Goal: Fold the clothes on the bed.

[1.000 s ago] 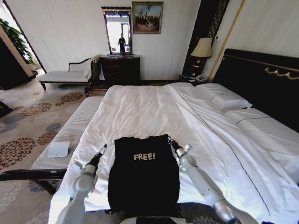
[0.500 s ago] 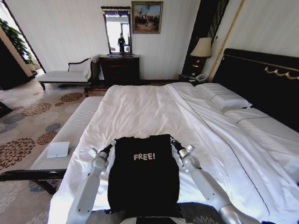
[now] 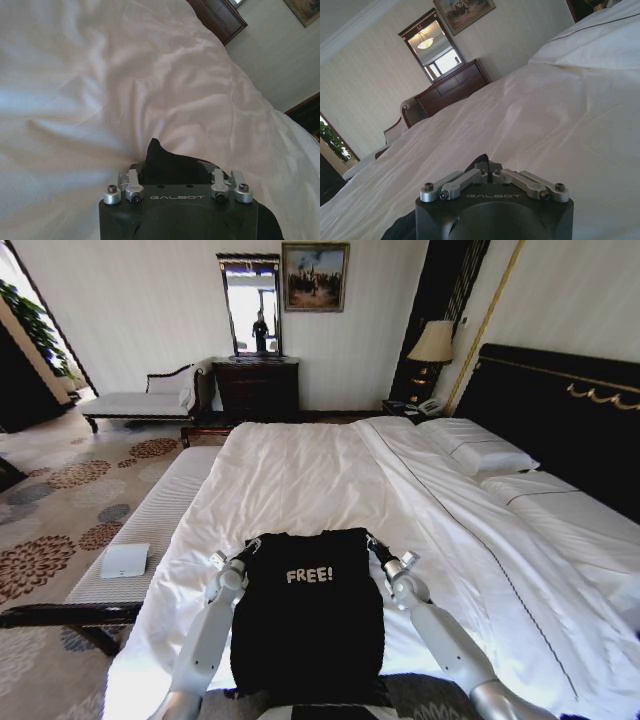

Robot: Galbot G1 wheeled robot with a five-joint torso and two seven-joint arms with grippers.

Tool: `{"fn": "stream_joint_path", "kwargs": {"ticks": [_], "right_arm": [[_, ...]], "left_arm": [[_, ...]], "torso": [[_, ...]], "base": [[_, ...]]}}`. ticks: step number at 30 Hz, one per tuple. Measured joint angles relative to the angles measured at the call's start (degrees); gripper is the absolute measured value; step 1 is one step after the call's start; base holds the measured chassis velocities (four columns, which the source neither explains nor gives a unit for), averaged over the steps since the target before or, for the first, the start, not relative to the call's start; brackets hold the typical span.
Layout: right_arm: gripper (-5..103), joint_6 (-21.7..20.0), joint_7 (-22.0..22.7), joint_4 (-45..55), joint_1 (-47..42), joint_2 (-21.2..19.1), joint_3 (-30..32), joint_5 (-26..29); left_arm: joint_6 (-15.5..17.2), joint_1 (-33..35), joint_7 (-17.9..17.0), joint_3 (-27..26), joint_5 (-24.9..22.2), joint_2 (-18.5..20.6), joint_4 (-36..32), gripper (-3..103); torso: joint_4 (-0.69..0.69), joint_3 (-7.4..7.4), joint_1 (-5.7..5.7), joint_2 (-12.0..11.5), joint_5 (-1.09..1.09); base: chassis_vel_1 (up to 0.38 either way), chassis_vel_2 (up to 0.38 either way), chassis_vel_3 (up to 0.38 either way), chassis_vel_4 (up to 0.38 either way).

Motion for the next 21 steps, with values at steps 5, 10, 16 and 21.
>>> {"fn": "stream_joint_path", "kwargs": {"ticks": [5, 10, 16, 21], "right_arm": [[0, 0.1, 0.01, 0.31, -0.37, -0.2, 0.3, 0.02], [0, 0.21, 0.01, 0.8, -0.73, -0.73, 0.52, 0.03], [0, 0.25, 0.09, 1.87, -1.16, -1.37, 0.55, 0.12], [0, 0.26, 0.41, 3.14, -1.43, -2.15, 0.48, 0.33]], "left_arm": [[-0.04, -0.17, 0.07, -0.32, -0.06, -0.14, -0.15, 44], [-0.07, 0.09, 0.14, -0.58, -0.14, -0.16, -0.95, 28], [-0.14, 1.22, 0.24, -0.8, -0.18, 0.48, -2.32, 7], [-0.17, 1.87, 0.35, -1.15, -0.5, 1.65, -3.91, 1]], "torso": [[0.0, 0.0, 0.0, 0.0, 0.0], [0.0, 0.0, 0.0, 0.0, 0.0], [0.0, 0.0, 0.0, 0.0, 0.0], [0.0, 0.0, 0.0, 0.0, -0.01]], "base": [[0.0, 0.0, 0.0, 0.0], [0.0, 0.0, 0.0, 0.0], [0.0, 0.0, 0.0, 0.0], [0.0, 0.0, 0.0, 0.0]]}}
